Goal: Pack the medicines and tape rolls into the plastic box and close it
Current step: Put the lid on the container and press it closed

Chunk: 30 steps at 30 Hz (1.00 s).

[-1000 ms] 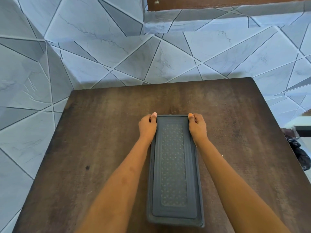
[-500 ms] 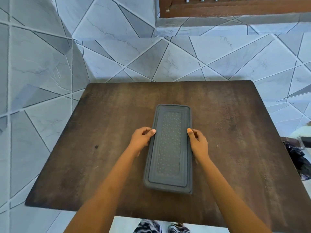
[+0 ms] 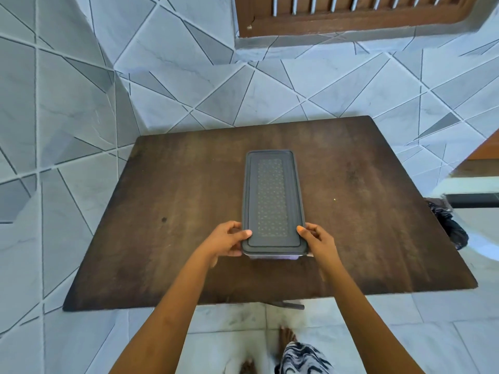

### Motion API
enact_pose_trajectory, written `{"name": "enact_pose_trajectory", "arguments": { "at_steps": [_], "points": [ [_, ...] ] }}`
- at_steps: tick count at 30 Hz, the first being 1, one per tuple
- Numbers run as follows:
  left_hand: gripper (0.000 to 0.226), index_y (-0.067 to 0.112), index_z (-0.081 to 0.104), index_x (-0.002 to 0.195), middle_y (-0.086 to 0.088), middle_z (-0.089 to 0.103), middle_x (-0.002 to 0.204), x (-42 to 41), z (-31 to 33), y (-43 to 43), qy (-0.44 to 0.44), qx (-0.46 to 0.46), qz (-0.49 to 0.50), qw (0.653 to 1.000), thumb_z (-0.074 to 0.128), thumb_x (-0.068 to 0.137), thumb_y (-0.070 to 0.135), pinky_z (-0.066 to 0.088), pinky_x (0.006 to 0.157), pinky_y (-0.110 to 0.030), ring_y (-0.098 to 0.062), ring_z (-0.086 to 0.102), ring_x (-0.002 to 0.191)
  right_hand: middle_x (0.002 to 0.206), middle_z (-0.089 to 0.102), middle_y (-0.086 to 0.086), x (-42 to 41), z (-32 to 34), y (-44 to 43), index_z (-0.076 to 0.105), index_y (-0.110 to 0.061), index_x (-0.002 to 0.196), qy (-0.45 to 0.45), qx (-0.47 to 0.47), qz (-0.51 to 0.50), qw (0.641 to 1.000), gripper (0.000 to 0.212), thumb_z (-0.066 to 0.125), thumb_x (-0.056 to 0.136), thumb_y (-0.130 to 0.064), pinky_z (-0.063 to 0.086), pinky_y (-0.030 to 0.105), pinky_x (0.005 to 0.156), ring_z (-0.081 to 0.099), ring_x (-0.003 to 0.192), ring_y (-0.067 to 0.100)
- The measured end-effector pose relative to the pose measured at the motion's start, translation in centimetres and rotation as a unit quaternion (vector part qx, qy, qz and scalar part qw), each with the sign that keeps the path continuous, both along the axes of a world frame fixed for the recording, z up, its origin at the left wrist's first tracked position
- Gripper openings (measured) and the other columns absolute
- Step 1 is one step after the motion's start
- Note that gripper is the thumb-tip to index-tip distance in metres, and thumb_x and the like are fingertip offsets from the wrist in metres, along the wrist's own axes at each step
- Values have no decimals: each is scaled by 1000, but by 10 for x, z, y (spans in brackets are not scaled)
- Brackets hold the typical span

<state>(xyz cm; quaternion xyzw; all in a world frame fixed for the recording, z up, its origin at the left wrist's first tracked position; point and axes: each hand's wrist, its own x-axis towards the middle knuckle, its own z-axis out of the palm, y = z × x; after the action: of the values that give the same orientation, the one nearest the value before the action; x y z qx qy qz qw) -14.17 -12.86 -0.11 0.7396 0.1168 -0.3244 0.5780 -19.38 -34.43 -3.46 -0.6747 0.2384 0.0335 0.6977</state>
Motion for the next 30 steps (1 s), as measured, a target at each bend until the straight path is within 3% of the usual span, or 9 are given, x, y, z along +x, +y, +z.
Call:
{"name": "enact_pose_trajectory", "arguments": {
  "at_steps": [2,5,7,11,18,23,26,28,30],
  "points": [
    [54,10,39,136,0,55,108,-8,3,3,18,-22,-17,999,62,88,12,56,82,-32,-23,58,103,108,63,10,-11,-4,-1,55,-6,119,9,1,27,1000,33,59,89,-18,51,26,71,59,93,20],
    [68,8,31,143,-1,48,125,-8,5,3,15,-20,-54,998,65,84,4,51,90,-32,-20,54,107,123,61,7,-21,-9,-1,51,-10,129,17,4,51,999,46,63,86,-20,52,36,92,59,110,23],
    [67,7,34,141,-7,49,132,-6,3,4,1,-7,-83,997,67,82,2,53,89,-30,-20,55,107,128,58,5,-24,-9,-1,48,-13,132,13,3,60,998,51,64,85,-21,46,40,101,55,117,23],
    [58,7,43,133,-10,56,123,-5,-7,6,-40,1,-98,994,69,81,5,59,73,-21,-21,59,104,124,55,3,-26,-6,-1,47,-10,132,-22,-45,72,996,47,61,87,-16,45,32,96,53,116,20],
    [55,7,50,131,-15,60,122,7,-19,5,-114,-17,-20,993,71,80,5,59,67,-16,-20,61,100,133,55,8,-1,-3,0,45,-14,135,-37,-90,85,992,51,60,87,-26,44,45,105,54,120,21],
    [69,6,37,142,-24,49,135,51,-19,-5,-147,5,81,986,69,81,1,54,90,-38,-32,53,122,137,52,8,52,13,8,38,-11,139,-49,-101,71,991,58,61,87,-22,44,44,106,52,123,22],
    [66,3,38,141,-28,47,136,80,-15,-10,-154,14,117,981,67,83,0,52,94,-43,-34,50,124,137,53,11,91,16,10,39,-7,138,-50,-125,72,988,57,61,88,-20,42,28,104,53,122,20],
    [63,0,38,141,-29,47,136,101,-14,-14,-159,13,144,977,65,84,-2,53,92,-40,-34,51,122,131,57,11,117,19,10,42,-6,136,-55,-141,80,985,52,60,88,-16,41,12,91,55,110,12],
    [61,-1,39,140,-30,49,133,119,-13,-15,-164,18,154,974,64,84,-2,56,83,-33,-29,55,111,129,59,11,137,22,10,43,-8,136,-60,-142,89,984,51,61,88,-15,42,16,92,54,105,10]
  ]
}}
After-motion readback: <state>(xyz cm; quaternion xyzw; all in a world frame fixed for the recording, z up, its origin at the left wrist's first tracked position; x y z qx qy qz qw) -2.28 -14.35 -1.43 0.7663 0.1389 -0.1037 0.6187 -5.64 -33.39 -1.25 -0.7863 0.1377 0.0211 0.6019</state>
